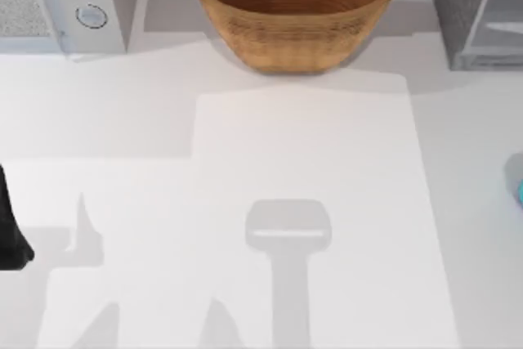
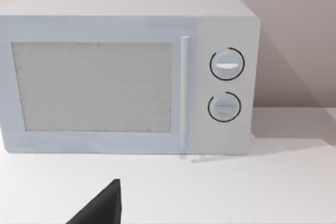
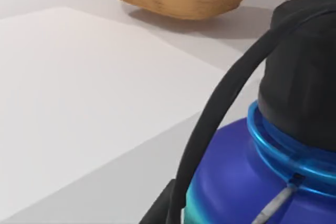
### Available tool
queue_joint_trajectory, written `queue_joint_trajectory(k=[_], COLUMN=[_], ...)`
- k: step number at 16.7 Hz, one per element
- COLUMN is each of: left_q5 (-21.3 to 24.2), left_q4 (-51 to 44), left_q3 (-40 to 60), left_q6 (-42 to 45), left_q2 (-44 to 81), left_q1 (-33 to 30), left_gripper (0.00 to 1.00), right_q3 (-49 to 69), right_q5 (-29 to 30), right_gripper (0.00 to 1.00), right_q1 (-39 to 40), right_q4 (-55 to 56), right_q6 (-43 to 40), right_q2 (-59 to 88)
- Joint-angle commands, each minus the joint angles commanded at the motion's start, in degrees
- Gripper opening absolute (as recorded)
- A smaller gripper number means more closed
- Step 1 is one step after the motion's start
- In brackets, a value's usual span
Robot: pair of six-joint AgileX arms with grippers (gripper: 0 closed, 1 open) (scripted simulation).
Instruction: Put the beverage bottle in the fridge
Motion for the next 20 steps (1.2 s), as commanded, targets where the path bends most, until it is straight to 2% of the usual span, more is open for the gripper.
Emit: queue_joint_trajectory(k=[5,8,14,16,20], left_q5=[0.0,0.0,0.0,0.0,0.0], left_q4=[0.0,0.0,0.0,0.0,0.0], left_q3=[0.0,0.0,0.0,0.0,0.0], left_q6=[0.0,0.0,0.0,0.0,0.0], left_q2=[0.0,0.0,0.0,0.0,0.0], left_q1=[0.0,0.0,0.0,0.0,0.0], left_gripper=[1.00,1.00,1.00,1.00,1.00], right_q3=[4.8,7.0,8.1,5.9,4.5], right_q5=[-6.6,-9.6,-11.0,-10.9,-6.4], right_gripper=[0.01,0.01,0.01,0.01,0.01], right_q1=[-7.0,-10.3,-12.0,-9.5,-7.6], right_q4=[-23.2,-32.6,-36.7,-36.8,-39.4], right_q6=[-9.4,-14.0,-16.4,-16.2,-12.4], right_q2=[-7.1,-10.5,-12.2,-12.5,-18.5])
